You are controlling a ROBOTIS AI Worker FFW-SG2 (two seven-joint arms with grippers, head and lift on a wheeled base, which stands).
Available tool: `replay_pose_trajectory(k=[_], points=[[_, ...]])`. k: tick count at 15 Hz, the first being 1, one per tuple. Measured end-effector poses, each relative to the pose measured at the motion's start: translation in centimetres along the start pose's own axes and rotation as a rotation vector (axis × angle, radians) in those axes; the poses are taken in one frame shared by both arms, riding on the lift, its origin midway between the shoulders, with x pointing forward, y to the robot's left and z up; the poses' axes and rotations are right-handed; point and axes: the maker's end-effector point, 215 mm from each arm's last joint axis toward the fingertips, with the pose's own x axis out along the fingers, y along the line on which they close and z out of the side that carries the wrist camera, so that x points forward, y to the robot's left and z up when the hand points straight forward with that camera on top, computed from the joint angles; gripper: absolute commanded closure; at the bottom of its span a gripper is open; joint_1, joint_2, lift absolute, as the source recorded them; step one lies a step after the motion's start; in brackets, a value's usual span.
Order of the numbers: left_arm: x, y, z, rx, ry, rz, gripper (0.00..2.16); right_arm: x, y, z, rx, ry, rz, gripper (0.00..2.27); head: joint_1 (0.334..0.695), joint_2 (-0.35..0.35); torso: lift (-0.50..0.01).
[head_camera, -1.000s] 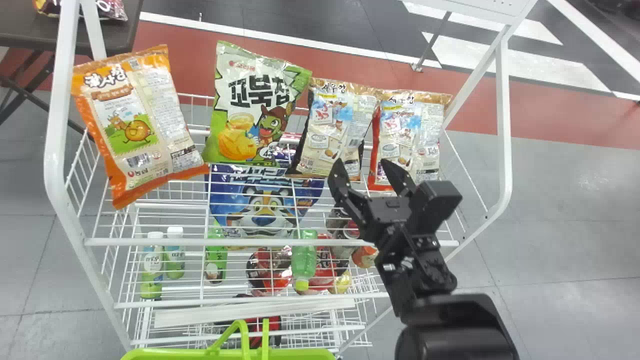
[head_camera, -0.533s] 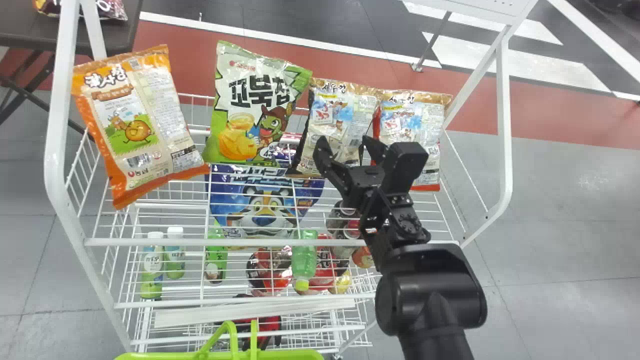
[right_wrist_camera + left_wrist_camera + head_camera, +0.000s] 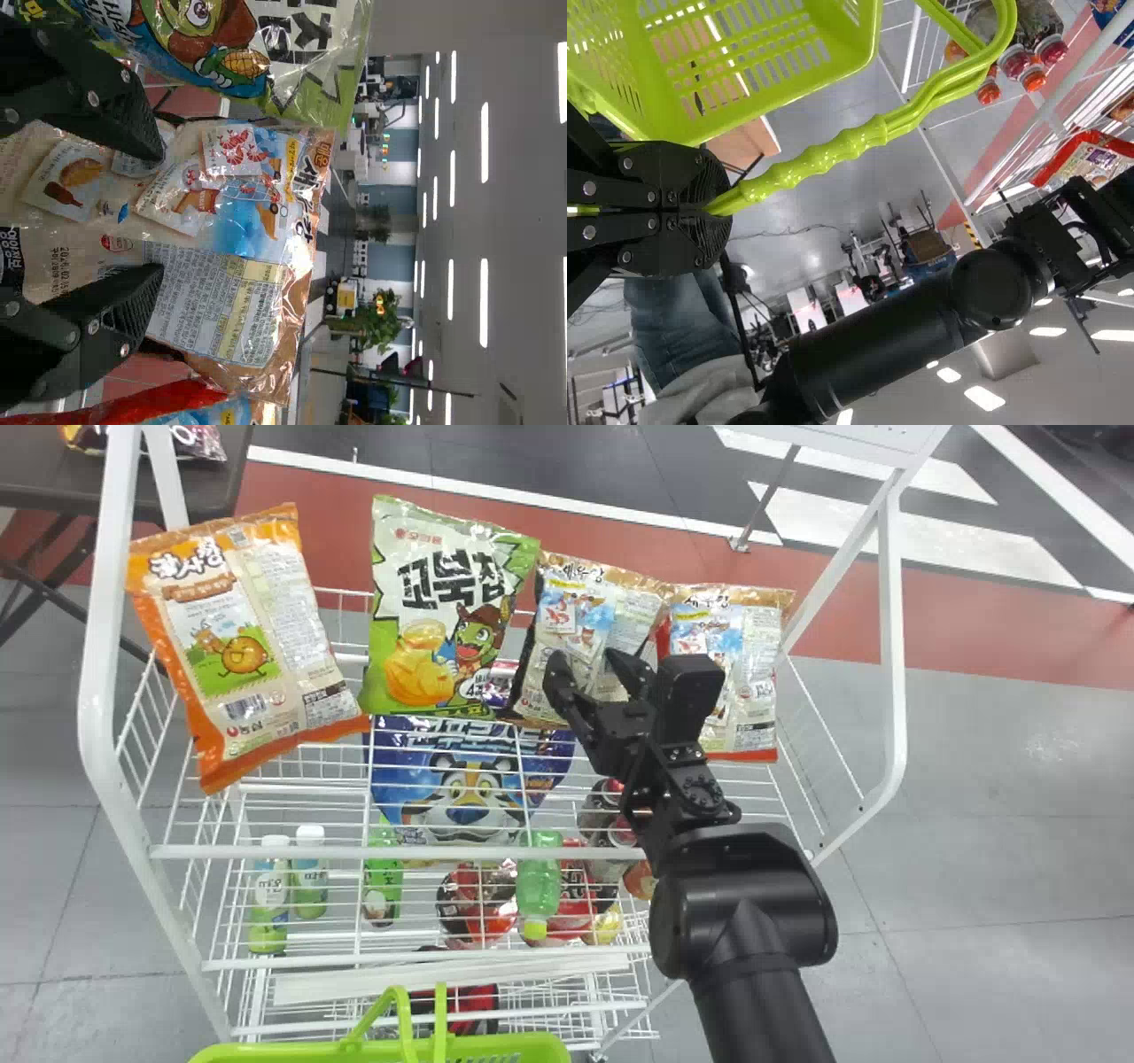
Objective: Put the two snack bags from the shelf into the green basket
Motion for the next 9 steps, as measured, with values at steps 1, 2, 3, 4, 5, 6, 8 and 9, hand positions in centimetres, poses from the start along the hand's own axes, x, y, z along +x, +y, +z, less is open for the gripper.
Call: replay_pose_trajectory(k=[1,2,3,4,5,6,8,9], points=[[0.0,0.0,0.0,-0.001,0.0,0.0,1.89,-0.1,0.2,0.1,-0.004,-0.007,0.003,2.25,0.695,-0.35,-0.01],[-0.1,0.0,0.0,-0.001,-0.001,-0.001,1.89,-0.2,0.6,0.2,-0.009,-0.013,0.008,2.25,0.695,-0.35,-0.01],[-0.1,0.0,0.0,-0.001,-0.001,-0.001,1.89,-0.4,0.8,0.3,-0.012,-0.019,0.01,2.25,0.695,-0.35,-0.01],[-0.1,0.0,0.0,-0.002,-0.001,-0.001,1.89,-0.8,0.8,0.6,-0.017,-0.027,0.003,2.25,0.695,-0.35,-0.01],[0.0,0.0,0.0,-0.002,-0.001,-0.001,1.89,-1.2,0.7,0.9,-0.022,-0.034,-0.009,2.25,0.695,-0.35,-0.01],[0.0,-0.1,0.1,-0.002,-0.001,-0.002,1.89,-1.7,0.6,1.1,-0.028,-0.04,-0.019,2.25,0.695,-0.35,-0.01],[0.0,-0.3,0.0,0.0,0.0,-0.006,1.89,-3.0,-0.2,1.5,-0.036,-0.05,-0.042,2.25,0.695,-0.35,-0.01],[0.1,-0.3,0.0,0.0,0.001,-0.007,1.89,-3.6,-0.5,1.8,-0.038,-0.057,-0.05,2.25,0.695,-0.35,-0.01]])
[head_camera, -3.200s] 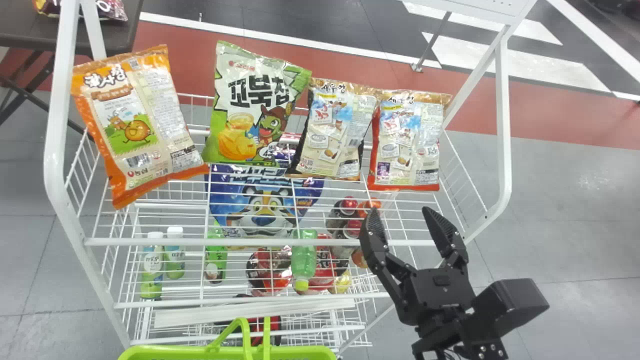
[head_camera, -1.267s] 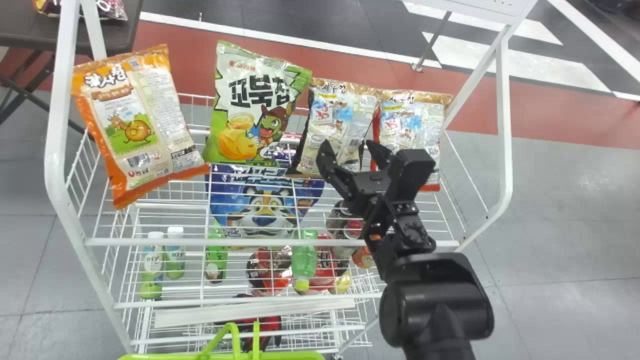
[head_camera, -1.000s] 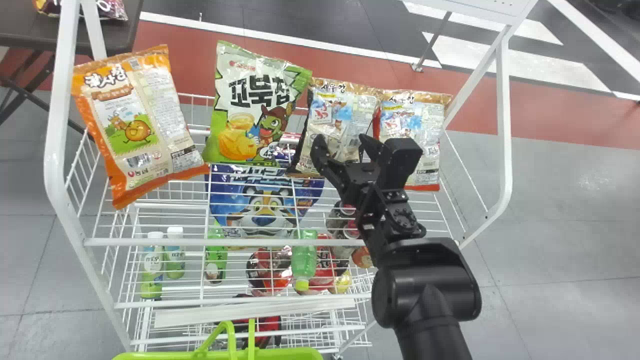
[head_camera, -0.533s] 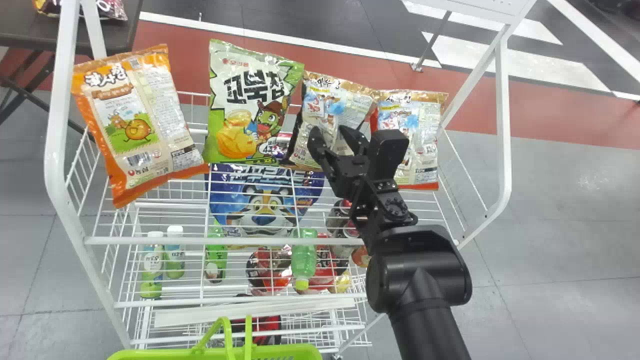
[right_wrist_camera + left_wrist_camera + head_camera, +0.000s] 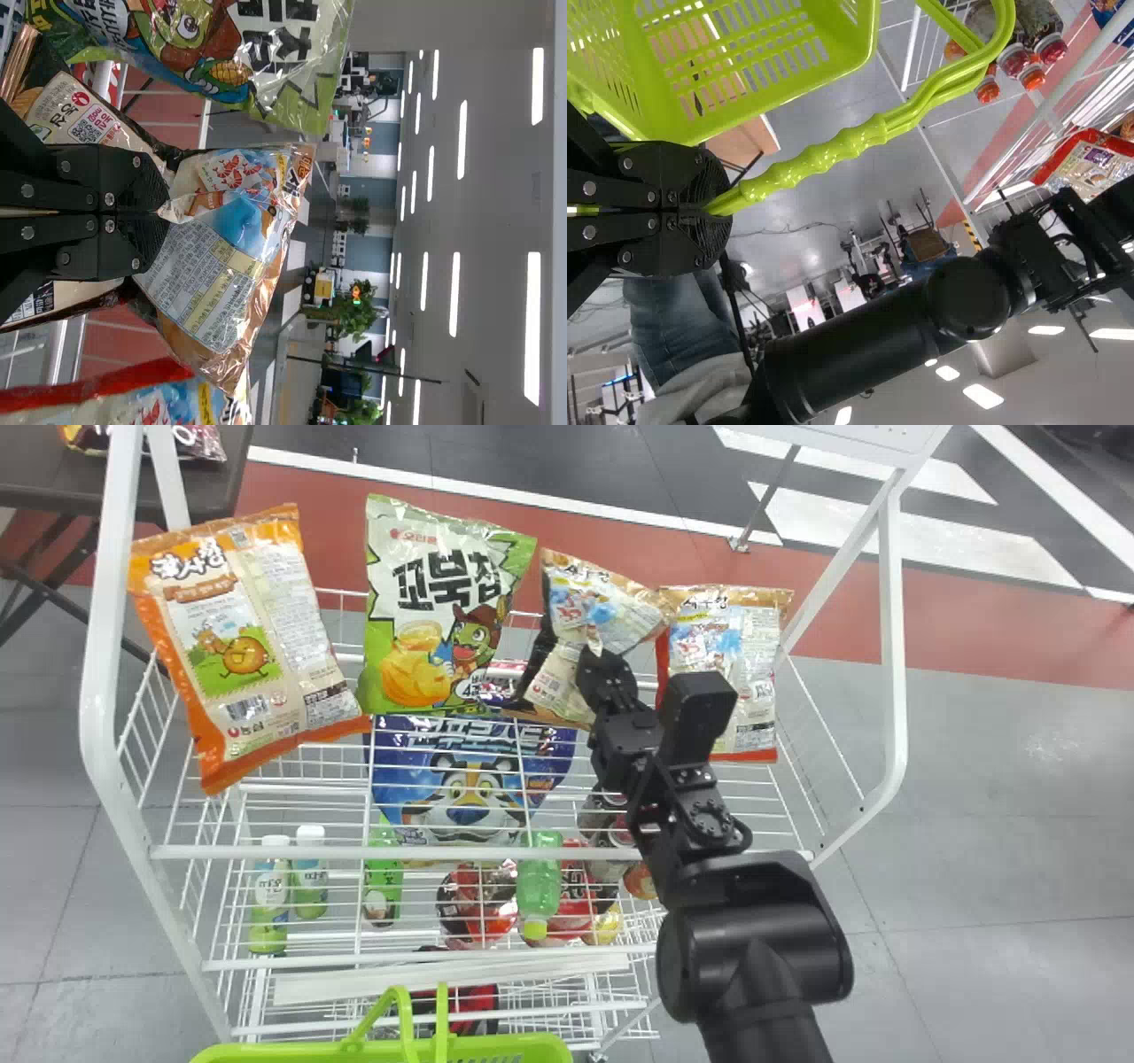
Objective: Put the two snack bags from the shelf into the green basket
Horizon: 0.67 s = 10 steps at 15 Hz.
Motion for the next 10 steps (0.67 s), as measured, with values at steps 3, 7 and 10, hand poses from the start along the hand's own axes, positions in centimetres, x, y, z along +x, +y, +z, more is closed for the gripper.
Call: replay_pose_trajectory(k=[3,7,10], points=[[0.2,-0.2,0.0,0.003,0.001,-0.004,1.89,-2.0,-1.1,2.2,0.009,-0.041,-0.02,2.25,0.695,-0.35,-0.01],[0.3,-0.5,-0.1,0.009,0.004,-0.011,1.89,-5.9,-0.5,5.6,0.066,-0.037,0.021,2.25,0.695,-0.35,-0.01],[0.6,-0.5,-0.1,0.01,0.002,-0.011,1.89,-9.8,0.8,3.5,0.126,0.158,0.099,2.25,0.695,-0.35,-0.01]])
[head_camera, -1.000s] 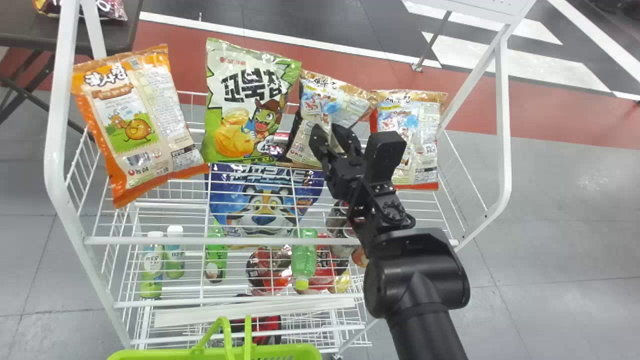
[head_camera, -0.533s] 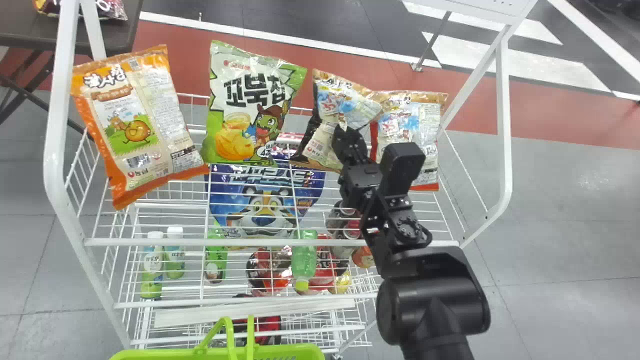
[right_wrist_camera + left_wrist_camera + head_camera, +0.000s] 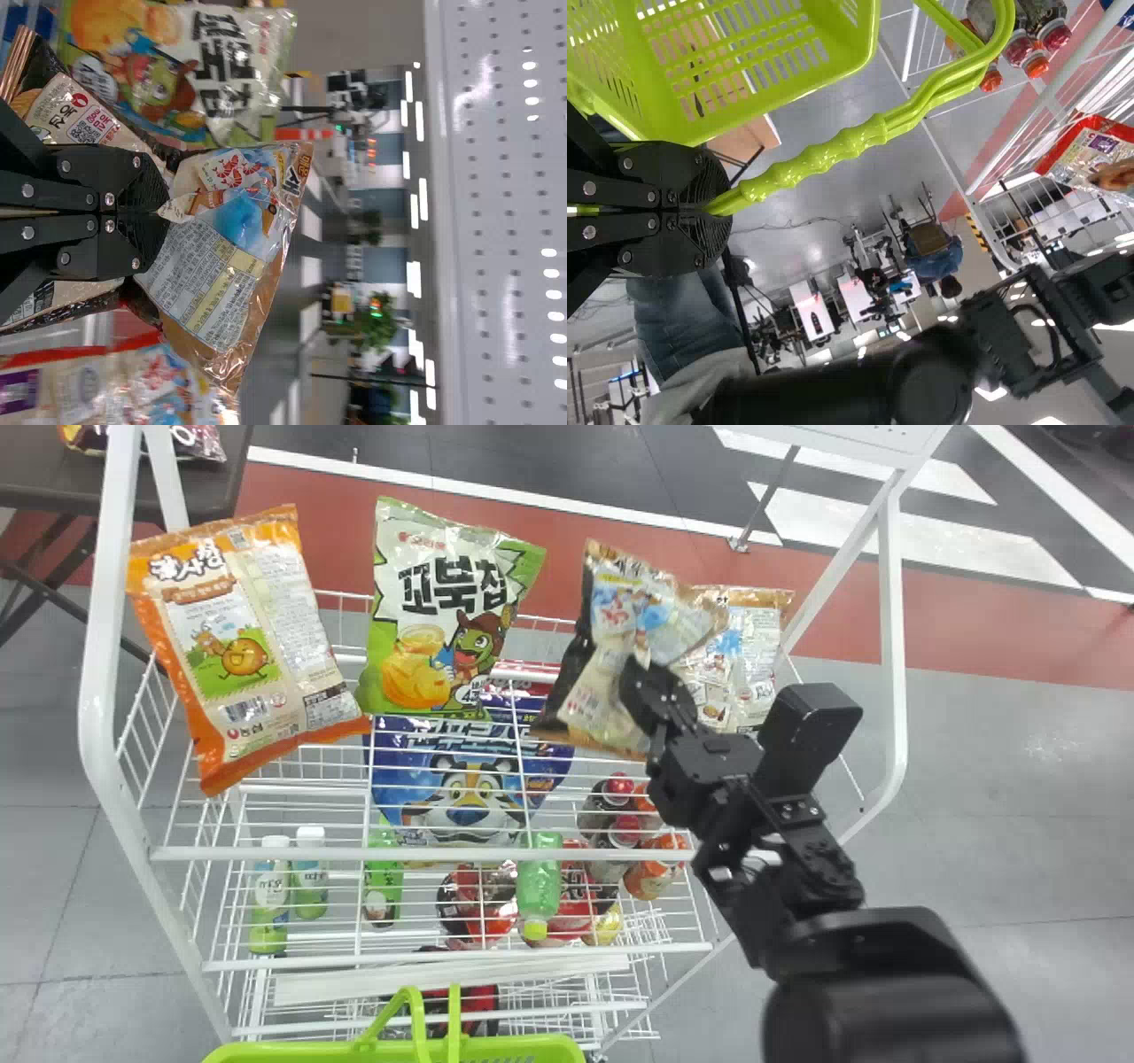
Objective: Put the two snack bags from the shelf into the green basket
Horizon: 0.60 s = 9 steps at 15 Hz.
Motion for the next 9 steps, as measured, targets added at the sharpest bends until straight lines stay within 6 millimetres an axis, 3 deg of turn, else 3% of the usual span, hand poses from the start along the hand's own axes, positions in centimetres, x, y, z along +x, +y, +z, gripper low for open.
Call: replay_pose_trajectory(k=[4,9], points=[[0.4,0.0,0.0,0.002,0.002,-0.001,1.89,-6.8,1.6,-5.2,0.04,0.284,0.038,2.25,0.695,-0.35,-0.01],[0.7,-0.1,-0.1,0.002,0.009,-0.003,1.89,-17.1,4.3,-14.0,0.163,0.73,0.079,2.25,0.695,-0.35,-0.01]])
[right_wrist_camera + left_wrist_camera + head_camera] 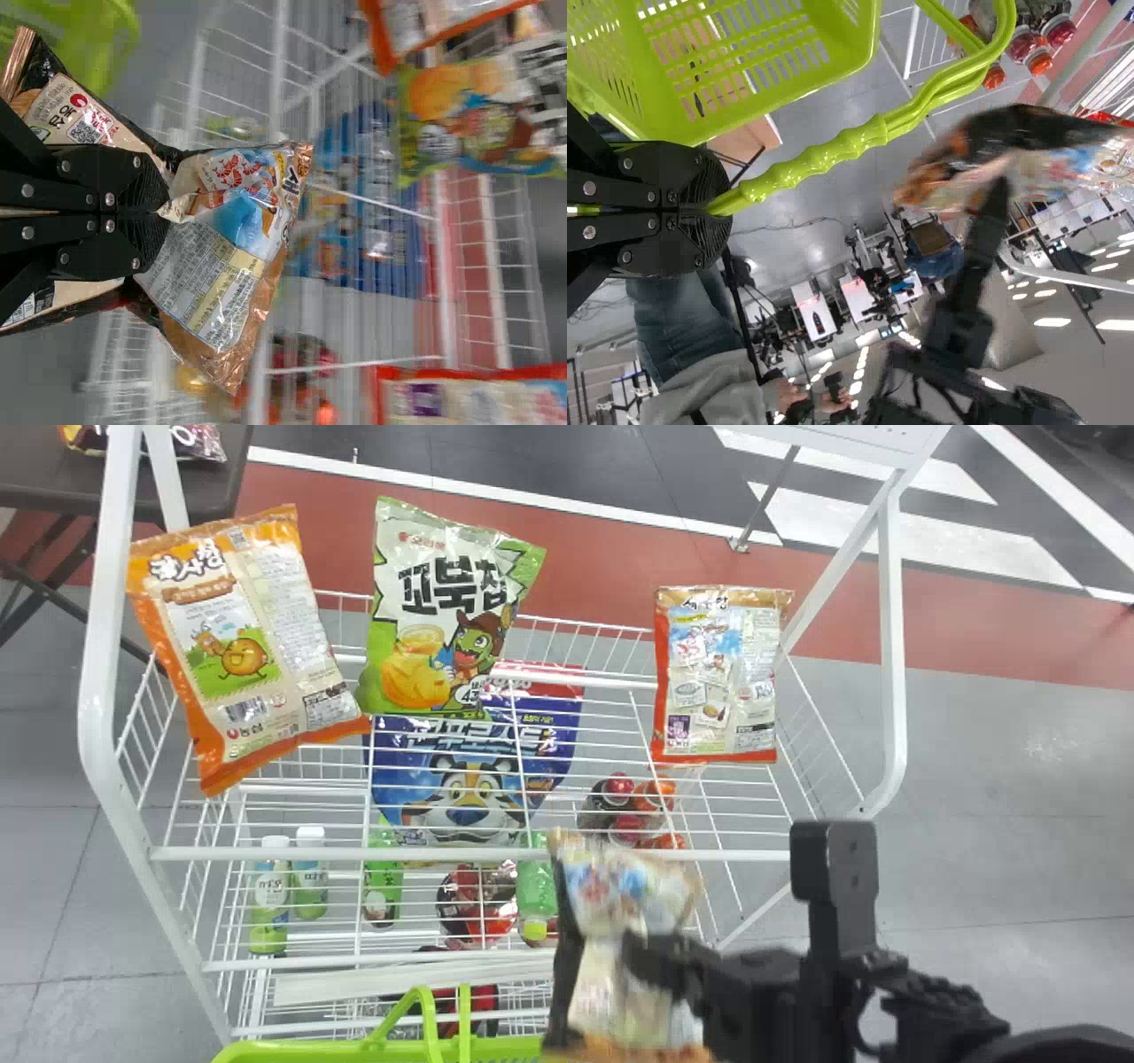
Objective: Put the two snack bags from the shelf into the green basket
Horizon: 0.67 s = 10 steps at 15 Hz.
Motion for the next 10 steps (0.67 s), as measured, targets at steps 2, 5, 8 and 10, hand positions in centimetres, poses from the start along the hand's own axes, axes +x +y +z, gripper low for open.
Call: replay_pose_trajectory(k=[2,5,8,10], points=[[0.1,0.0,-0.1,0.001,0.003,0.001,1.89,-0.5,1.0,-1.7,0.01,0.048,0.028,2.25,0.695,-0.35,-0.01],[0.2,-0.2,-0.2,0.003,0.006,0.0,1.89,0.0,3.0,-3.8,0.009,0.099,0.076,2.25,0.695,-0.35,-0.01],[0.3,-0.4,-0.2,0.009,0.008,0.0,1.89,1.7,6.1,-7.8,-0.016,0.2,0.123,2.25,0.695,-0.35,-0.01],[0.2,-0.5,-0.1,0.016,0.009,0.001,1.89,2.9,8.3,-10.4,-0.044,0.267,0.155,2.25,0.695,-0.35,-0.01]])
